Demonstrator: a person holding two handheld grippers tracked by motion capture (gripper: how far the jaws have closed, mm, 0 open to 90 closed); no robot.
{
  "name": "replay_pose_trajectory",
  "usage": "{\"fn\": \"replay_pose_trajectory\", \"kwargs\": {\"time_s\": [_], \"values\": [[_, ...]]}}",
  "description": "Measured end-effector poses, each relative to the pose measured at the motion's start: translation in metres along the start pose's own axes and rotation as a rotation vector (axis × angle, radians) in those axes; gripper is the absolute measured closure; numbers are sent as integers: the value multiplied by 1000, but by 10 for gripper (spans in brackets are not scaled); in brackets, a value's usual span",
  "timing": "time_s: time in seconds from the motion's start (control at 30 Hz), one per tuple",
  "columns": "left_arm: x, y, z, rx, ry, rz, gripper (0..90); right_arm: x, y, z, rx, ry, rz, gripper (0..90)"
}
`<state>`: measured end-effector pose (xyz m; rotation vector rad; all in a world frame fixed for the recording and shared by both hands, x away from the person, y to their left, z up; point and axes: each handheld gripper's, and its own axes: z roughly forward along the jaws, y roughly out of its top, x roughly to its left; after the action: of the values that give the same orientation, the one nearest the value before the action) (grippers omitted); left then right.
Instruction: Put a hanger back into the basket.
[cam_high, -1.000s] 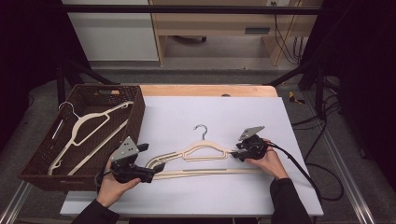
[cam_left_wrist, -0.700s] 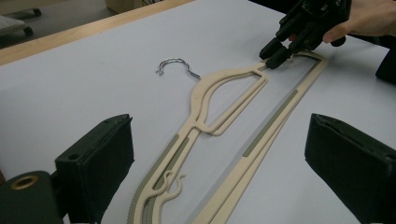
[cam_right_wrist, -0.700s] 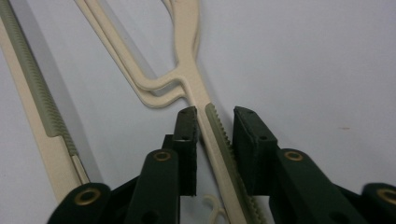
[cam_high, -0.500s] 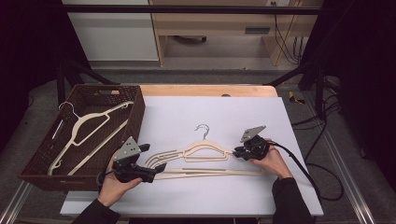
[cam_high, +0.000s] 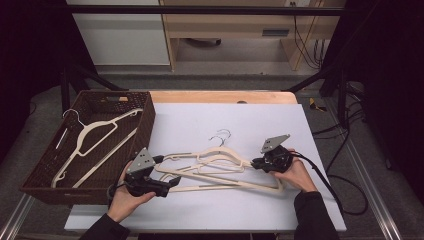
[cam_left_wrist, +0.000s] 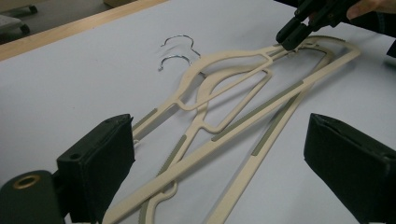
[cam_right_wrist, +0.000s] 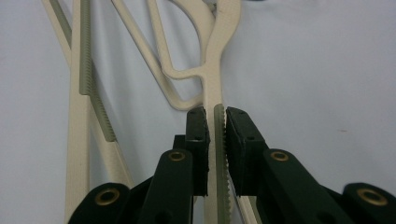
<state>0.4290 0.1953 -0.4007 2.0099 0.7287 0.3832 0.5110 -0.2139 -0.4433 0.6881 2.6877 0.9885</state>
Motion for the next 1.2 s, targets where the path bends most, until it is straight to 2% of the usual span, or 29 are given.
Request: {"fn": "replay_pose_trajectory", "kwargs": {"time_s": [0.17, 0.2, 0.3, 0.33, 0.37, 0.43, 0.5, 0.53, 0.57, 0.6, 0.63, 0.67, 0.73, 0.77, 0.8, 0.87, 0.93, 1.07, 1.2], "values": [[-6, 11, 16, 28, -9, 32, 83, 7, 6, -6, -1, -18, -18, 797], [-6, 17, 25, 38, -11, 44, 83, 9, 7, -8, -3, -18, -19, 797], [-4, 23, 34, 43, -14, 40, 85, 10, 8, -10, -2, -23, -14, 797], [-3, 27, 39, 51, -14, 40, 85, 11, 9, -12, -4, -26, -28, 797], [0, 34, 52, 63, -4, 41, 85, 12, 9, -12, -8, -26, -35, 797], [2, 37, 58, 71, -2, 36, 92, 12, 10, -13, -11, -28, -32, 797], [6, 42, 71, 92, 7, 37, 96, 13, 11, -15, -9, -28, -32, 797], [11, 46, 83, 109, 13, 34, 102, 14, 11, -15, -12, -29, -28, 797], [11, 46, 83, 109, 13, 34, 112, 14, 11, -15, -12, -29, -28, 797], [15, 48, 95, 126, 15, 24, 115, 14, 11, -15, -9, -29, -25, 797], [15, 48, 95, 126, 15, 24, 124, 14, 11, -15, -9, -29, -25, 797], [21, 49, 106, 143, 22, 12, 141, 15, 12, -15, -8, -30, -22, 797], [25, 49, 117, 168, 21, 8, 175, 15, 12, -16, -8, -31, -30, 797], [25, 49, 117, 168, 21, 8, 189, 15, 12, -16, -8, -31, -30, 797], [30, 49, 128, 199, 14, 7, 194, 15, 12, -16, -14, -25, -37, 797], [32, 48, 134, 213, 11, 7, 221, 15, 13, -16, -12, -31, -41, 797], [35, 48, 148, 250, 10, 15, 239, 15, 13, -17, -13, -31, -38, 797], [36, 46, 156, 268, -10, 30, 288, 16, 13, -17, -13, -34, -37, 797], [36, 42, 168, 300, -18, 55, 385, 16, 14, -18, -11, -32, -38, 796]]}}
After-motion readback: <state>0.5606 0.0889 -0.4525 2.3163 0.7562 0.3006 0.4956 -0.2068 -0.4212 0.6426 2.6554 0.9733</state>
